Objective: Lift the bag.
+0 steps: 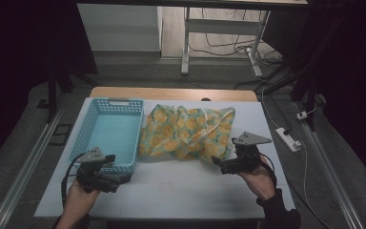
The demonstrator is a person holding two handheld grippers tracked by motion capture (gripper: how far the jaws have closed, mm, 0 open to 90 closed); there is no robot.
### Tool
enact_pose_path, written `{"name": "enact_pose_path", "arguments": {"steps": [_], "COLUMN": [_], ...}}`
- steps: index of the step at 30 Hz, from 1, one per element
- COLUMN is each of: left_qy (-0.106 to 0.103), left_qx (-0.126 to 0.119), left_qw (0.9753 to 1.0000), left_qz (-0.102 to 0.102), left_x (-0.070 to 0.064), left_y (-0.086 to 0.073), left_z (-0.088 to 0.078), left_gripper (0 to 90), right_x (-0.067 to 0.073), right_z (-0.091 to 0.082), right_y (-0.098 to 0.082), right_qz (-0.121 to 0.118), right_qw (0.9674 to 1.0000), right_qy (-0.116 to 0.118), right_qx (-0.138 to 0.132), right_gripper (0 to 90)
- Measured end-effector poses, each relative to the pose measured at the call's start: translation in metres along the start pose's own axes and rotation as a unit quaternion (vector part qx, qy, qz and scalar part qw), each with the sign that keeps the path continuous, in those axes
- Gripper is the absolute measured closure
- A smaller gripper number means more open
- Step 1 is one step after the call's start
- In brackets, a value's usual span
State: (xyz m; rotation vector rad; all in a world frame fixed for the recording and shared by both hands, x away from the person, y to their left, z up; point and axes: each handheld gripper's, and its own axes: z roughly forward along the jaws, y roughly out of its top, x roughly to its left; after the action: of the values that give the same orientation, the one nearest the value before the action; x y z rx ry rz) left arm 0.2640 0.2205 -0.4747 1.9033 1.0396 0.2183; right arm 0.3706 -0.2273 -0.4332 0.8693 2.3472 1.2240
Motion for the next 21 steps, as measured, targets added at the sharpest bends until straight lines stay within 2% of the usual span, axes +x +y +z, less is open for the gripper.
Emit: {"name": "enact_pose_path", "arguments": {"steps": [10,21], "left_qy": [0.012,0.04], "left_qx": [0.003,0.014], "left_qw": [0.9999,0.999], "left_qz": [-0.005,-0.015], "left_x": [-0.004,-0.001], "left_y": [-0.021,-0.047], "left_z": [-0.012,-0.021], "left_gripper": [0.0,0.0], "right_x": [-0.002,0.0], "right_z": [-0.013,-0.027], "right_y": [-0.025,-0.061], "right_qz": [0.023,0.045], "right_qw": [0.9997,0.9987], "right_qy": [-0.011,-0.024], "right_qx": [0.003,0.008], "right_gripper": [0.0,0.0]}}
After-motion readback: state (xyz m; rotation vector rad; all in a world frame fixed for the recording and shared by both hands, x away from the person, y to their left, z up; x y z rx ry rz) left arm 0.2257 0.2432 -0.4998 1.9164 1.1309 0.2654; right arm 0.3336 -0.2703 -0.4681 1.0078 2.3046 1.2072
